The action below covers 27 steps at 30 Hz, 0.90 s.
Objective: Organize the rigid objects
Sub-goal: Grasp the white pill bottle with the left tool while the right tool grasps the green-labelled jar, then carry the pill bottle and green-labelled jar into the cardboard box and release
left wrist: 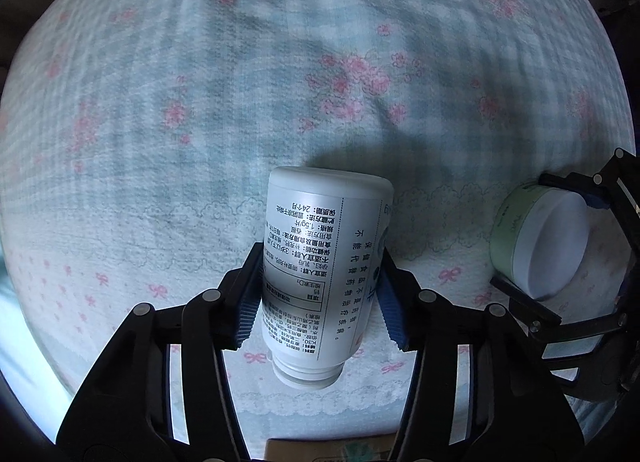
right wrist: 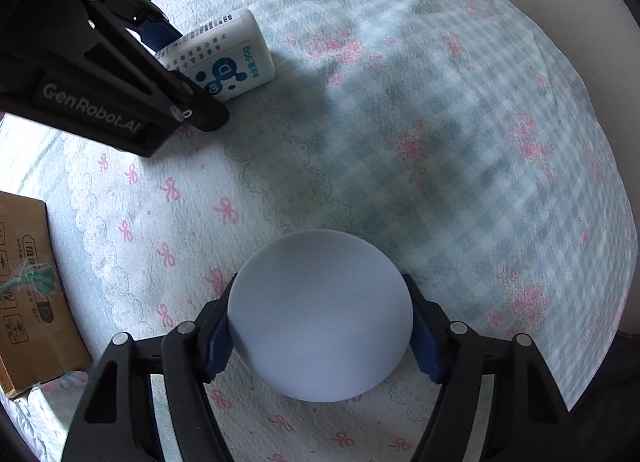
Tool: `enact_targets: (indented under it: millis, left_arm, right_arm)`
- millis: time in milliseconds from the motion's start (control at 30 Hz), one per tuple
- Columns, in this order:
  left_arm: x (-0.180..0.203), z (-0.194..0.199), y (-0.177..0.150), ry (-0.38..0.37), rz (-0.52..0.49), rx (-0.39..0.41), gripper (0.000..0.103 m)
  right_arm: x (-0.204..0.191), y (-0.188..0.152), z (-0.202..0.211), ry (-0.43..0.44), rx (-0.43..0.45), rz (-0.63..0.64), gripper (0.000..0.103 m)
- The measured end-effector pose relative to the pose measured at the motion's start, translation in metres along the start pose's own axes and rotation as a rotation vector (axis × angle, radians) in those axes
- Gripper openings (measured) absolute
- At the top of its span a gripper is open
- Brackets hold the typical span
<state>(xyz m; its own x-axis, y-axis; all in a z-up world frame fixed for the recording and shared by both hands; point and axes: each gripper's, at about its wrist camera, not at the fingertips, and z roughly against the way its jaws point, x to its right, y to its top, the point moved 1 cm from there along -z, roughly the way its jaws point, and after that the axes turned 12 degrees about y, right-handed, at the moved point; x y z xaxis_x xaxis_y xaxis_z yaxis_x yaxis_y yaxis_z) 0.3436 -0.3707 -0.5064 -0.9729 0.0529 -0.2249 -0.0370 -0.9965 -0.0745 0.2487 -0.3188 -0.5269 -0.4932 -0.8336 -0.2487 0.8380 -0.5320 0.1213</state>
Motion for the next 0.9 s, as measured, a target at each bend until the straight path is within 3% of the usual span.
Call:
enact_targets:
  millis: [300,567,767,900]
  left_arm:
    - [-0.035,0.026,-0.026,-0.028,0.168,0.041,0.048]
    - [-0.064,0.092,-0.056,-0.024,0.340,0.122,0.048]
    - [-0.087,0.154,-0.107,-0.028,0.522,0.200,0.048]
    - [-0.101,0.192,-0.159,-0.018,0.638,0.234,0.048]
  right_arm:
    - [0.004,0.004,0.024,0.026,0.017,0.013,0.068]
    - [-0.002,0.016,0.079,0.033,0.072,0.050,0.068]
    - [-0.022,0.029,0.141,0.056,0.128,0.128,0.068]
    - [-0.051,0.033,0.179,0.077,0.156,0.189,0.068]
